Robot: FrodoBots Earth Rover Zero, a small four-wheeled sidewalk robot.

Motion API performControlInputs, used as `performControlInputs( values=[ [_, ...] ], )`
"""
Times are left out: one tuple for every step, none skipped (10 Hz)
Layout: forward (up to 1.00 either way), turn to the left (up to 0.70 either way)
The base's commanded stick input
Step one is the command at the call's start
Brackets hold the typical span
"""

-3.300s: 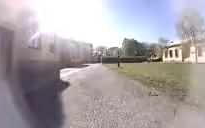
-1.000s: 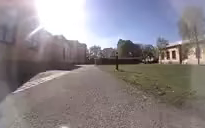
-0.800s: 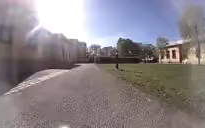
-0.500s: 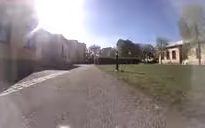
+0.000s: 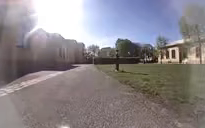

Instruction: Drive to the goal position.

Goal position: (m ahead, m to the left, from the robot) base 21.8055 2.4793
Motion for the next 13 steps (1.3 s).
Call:
performControlInputs(
  values=[
    [1.0,0.0],
    [1.0,0.0],
    [1.0,0.0],
    [1.0,0.0],
    [1.0,0.0],
    [1.0,0.0],
    [1.0,0.05],
    [1.0,0.14],
    [1.0,0.38],
    [1.0,0.4],
    [1.0,0.37],
    [1.0,0.29],
    [1.0,0.16]
  ],
)
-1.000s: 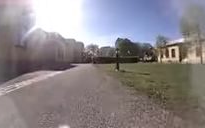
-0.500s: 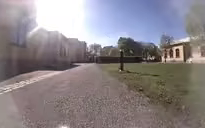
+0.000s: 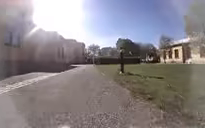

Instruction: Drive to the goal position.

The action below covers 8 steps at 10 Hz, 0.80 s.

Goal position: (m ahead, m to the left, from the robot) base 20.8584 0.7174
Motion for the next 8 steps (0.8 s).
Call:
performControlInputs(
  values=[
    [1.0,0.01],
    [1.0,0.0],
    [1.0,0.0],
    [1.0,0.0],
    [1.0,0.0],
    [1.0,0.0],
    [1.0,0.0],
    [1.0,0.0]
  ],
)
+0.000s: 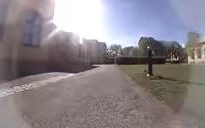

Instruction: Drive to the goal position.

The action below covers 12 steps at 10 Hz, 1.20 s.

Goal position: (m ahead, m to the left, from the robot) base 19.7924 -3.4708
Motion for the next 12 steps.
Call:
performControlInputs(
  values=[
    [1.0,0.0],
    [1.0,0.0],
    [1.0,0.0],
    [1.0,0.0],
    [1.0,0.0],
    [1.0,0.0],
    [1.0,0.0],
    [1.0,0.01],
    [1.0,0.12],
    [1.0,0.4],
    [1.0,0.27],
    [1.0,0.0]
  ],
)
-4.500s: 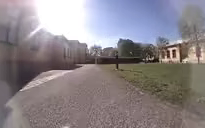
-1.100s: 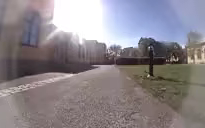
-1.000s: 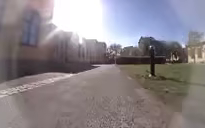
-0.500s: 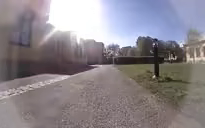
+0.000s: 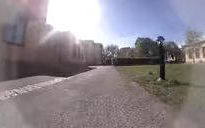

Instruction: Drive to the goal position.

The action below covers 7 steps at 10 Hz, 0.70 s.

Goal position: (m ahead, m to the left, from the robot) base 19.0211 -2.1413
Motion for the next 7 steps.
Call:
performControlInputs(
  values=[
    [1.0,0.0],
    [1.0,0.0],
    [1.0,0.0],
    [1.0,0.06],
    [1.0,0.23],
    [1.0,0.39],
    [1.0,0.0]
  ],
)
